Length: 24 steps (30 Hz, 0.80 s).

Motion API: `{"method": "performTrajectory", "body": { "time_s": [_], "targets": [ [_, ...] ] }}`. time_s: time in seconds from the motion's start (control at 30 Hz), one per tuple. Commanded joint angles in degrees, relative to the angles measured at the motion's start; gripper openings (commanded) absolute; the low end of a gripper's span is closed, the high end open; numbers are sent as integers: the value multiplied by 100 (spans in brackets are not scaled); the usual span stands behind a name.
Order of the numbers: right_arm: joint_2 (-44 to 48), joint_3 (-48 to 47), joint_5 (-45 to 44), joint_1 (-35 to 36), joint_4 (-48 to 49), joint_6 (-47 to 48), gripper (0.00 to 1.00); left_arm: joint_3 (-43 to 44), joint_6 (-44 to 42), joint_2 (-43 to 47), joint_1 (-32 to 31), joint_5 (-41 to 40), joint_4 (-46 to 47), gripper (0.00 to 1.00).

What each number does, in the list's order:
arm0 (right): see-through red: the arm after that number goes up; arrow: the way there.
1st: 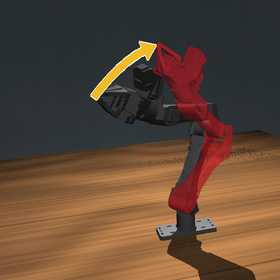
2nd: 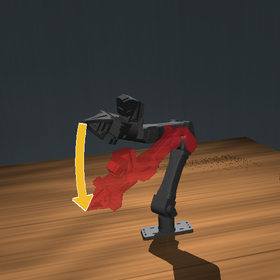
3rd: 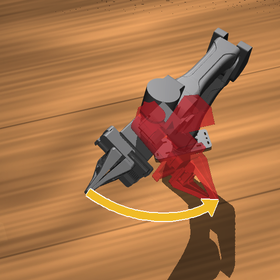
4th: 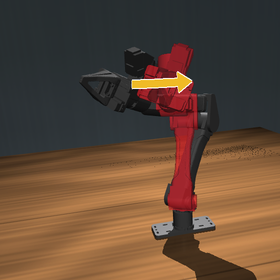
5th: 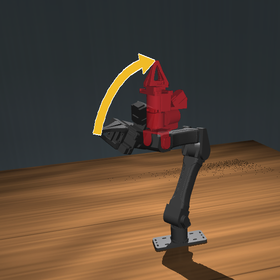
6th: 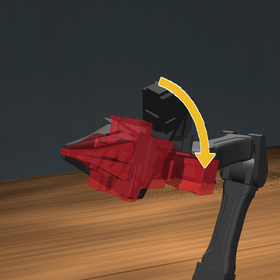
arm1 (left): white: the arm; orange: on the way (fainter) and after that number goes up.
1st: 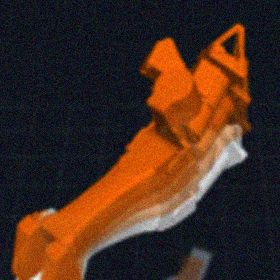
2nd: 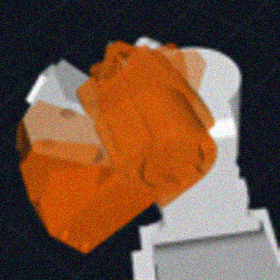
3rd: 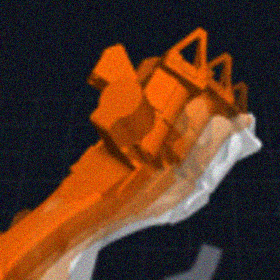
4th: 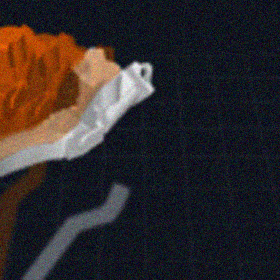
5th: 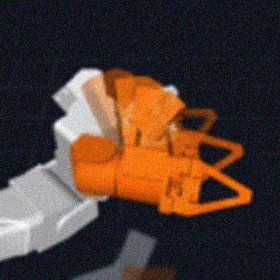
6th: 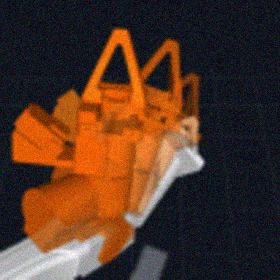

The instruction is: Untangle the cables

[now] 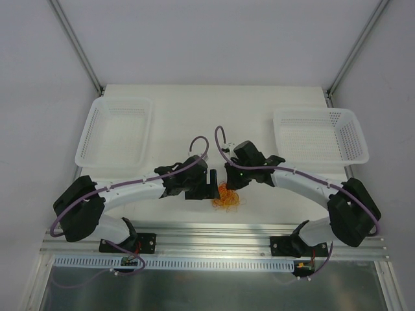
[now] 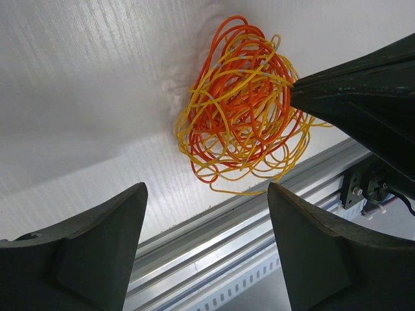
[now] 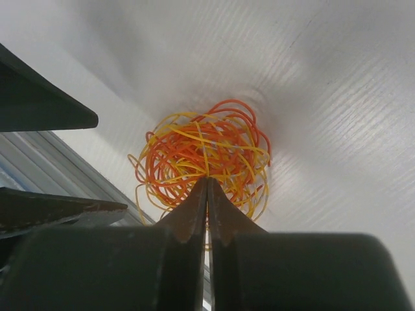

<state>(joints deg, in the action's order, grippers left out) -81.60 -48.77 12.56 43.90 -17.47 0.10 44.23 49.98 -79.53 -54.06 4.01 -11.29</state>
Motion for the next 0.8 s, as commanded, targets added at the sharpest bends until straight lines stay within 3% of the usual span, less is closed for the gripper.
{"method": "performTrajectory", "body": {
  "time_s": [0.0,0.53,0.77],
  "targets": [
    [425,-62,256,-4,78,-212,1,209,12,-10,-69,-111,118,75],
    [1234,-299,353,268,60,-985,1,561,469,-633,-69,-884,373,73],
    [1629,-536,231,409,-168,-1108,1,491,776,-1003,-61,-1315,435,65]
  ]
}}
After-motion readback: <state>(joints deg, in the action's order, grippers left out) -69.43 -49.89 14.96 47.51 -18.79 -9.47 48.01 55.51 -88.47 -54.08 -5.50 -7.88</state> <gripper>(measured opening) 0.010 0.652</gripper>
